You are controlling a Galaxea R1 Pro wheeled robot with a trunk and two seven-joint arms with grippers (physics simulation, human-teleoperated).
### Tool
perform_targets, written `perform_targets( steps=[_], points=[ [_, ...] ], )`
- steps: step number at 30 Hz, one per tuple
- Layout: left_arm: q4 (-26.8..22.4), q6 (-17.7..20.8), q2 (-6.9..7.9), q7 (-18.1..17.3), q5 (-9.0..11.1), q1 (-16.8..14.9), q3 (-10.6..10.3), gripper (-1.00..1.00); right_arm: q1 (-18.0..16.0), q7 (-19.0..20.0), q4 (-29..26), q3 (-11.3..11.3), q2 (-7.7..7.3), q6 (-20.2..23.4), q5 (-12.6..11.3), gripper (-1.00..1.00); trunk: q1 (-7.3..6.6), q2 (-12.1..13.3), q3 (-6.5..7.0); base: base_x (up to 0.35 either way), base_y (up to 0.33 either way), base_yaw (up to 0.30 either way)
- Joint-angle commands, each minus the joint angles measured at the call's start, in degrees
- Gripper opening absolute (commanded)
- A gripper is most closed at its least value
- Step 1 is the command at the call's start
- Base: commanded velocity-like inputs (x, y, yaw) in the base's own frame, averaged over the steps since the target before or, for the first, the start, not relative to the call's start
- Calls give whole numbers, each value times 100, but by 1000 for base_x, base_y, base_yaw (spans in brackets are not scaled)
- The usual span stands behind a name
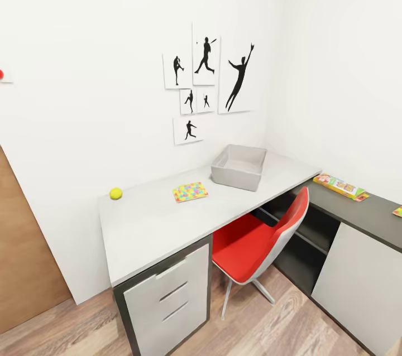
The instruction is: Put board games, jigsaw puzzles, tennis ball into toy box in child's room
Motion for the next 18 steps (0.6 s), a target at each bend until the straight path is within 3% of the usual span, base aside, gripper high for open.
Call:
perform_targets(
  steps=[1, 4, 10, 18],
  points=[
    [-33, -11, -33, -33, 33, 33, 24, 100, 33, -33, -33, 33, 33, -33, 12, 100, 0, -1, -3, 0, 0, 0],
    [66, -108, -119, 38, 57, 131, -9, 100, 130, -67, -2, 131, 130, -130, 109, 100, 0, -1, -3, 0, 0, 0],
    [50, -300, -126, 115, 83, 328, -48, 100, 327, -64, 21, 182, 322, -322, 107, 100, 0, -1, -3, 0, 0, 0],
    [-112, -325, -107, 123, 104, 589, -37, 100, 579, -57, -41, 136, 366, -579, 40, 100, 0, -1, -3, 0, 0, -22]
  ],
)
